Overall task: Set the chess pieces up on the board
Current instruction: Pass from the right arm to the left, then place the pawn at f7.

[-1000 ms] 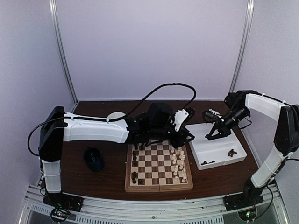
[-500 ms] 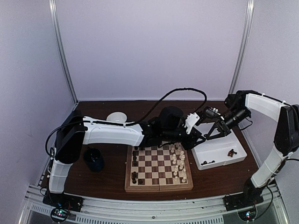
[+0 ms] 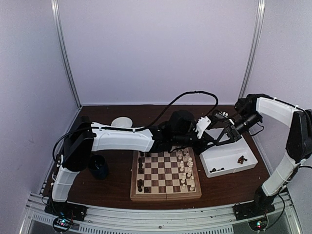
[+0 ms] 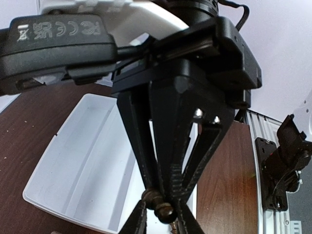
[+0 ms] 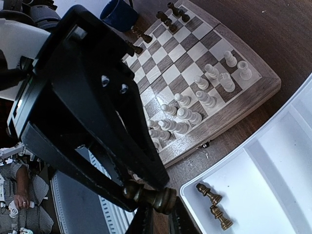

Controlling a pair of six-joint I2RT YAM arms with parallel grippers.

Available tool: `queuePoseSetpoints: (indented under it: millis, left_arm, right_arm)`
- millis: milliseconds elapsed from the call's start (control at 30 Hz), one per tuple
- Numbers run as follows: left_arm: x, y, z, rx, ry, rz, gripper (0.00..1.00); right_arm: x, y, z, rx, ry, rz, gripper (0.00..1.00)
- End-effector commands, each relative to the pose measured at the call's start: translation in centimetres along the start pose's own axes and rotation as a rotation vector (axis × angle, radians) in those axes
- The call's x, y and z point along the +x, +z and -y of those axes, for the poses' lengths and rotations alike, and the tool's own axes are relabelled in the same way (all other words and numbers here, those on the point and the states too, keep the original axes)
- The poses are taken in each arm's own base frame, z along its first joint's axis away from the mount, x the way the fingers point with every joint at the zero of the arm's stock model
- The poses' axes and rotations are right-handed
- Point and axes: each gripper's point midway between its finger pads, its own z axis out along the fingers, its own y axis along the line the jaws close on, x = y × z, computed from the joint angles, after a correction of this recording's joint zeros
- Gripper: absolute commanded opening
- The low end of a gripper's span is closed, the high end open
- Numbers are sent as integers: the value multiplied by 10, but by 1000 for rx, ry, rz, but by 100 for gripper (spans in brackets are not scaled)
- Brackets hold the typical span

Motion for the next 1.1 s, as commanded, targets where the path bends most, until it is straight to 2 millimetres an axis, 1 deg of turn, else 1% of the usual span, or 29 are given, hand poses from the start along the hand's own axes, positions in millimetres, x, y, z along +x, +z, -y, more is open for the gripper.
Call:
queuePoseSetpoints:
  millis: [0,133,200,233,267,367,467,533,567,633,700,767,800,867,1000,1067]
  left_arm:
    - [-20,1,6,17,18,52,17]
    - [-20,0,4,2,13,49,8]
    - [-23,-5,3,-10,18,54,6]
    - [-25,-8,3,-16,23,57,6]
    - [-30,-13,3,-22,34,58,5]
    - [-28,-25,3,-43,55,-5,4]
    - [-20,-47,-2,-63,30,-134,2]
    - [-9,-65,-10,-96,-10,-239,1]
    - [-2,-76,-16,-123,-29,-288,1]
    - [16,-98,-21,-160,-65,-378,1]
    - [31,-120,-25,-190,-103,-453,1]
    - [46,-141,-29,-208,-149,-538,1]
    - [60,-154,-31,-222,-173,-607,2]
    - [76,-175,-37,-264,-199,-699,2]
    - [100,-208,-45,-340,-243,-812,2]
    - [110,-217,-48,-357,-266,-845,2]
  right_arm:
    - [-8,-8,-10,-4,-20,32,13]
    - [-9,-7,-10,-10,-17,38,13]
    - [-8,-6,-10,-12,-16,38,14]
    - [-7,-6,-10,-13,-15,35,16]
    - [-5,-5,-10,-14,-17,32,19]
    - [2,-8,-15,-7,-30,23,24]
    - [10,-9,-17,18,-56,13,26]
    - [12,-10,-19,45,-78,36,27]
    - [9,-10,-16,75,-100,64,29]
    - [5,-13,-13,131,-116,104,31]
    - [2,-17,-6,202,-125,125,33]
    - [4,-20,3,271,-128,125,33]
    - [7,-20,8,297,-124,117,33]
    - [12,-18,14,323,-117,102,34]
    - [16,-15,16,312,-103,87,34]
    - [16,-15,16,313,-105,84,35]
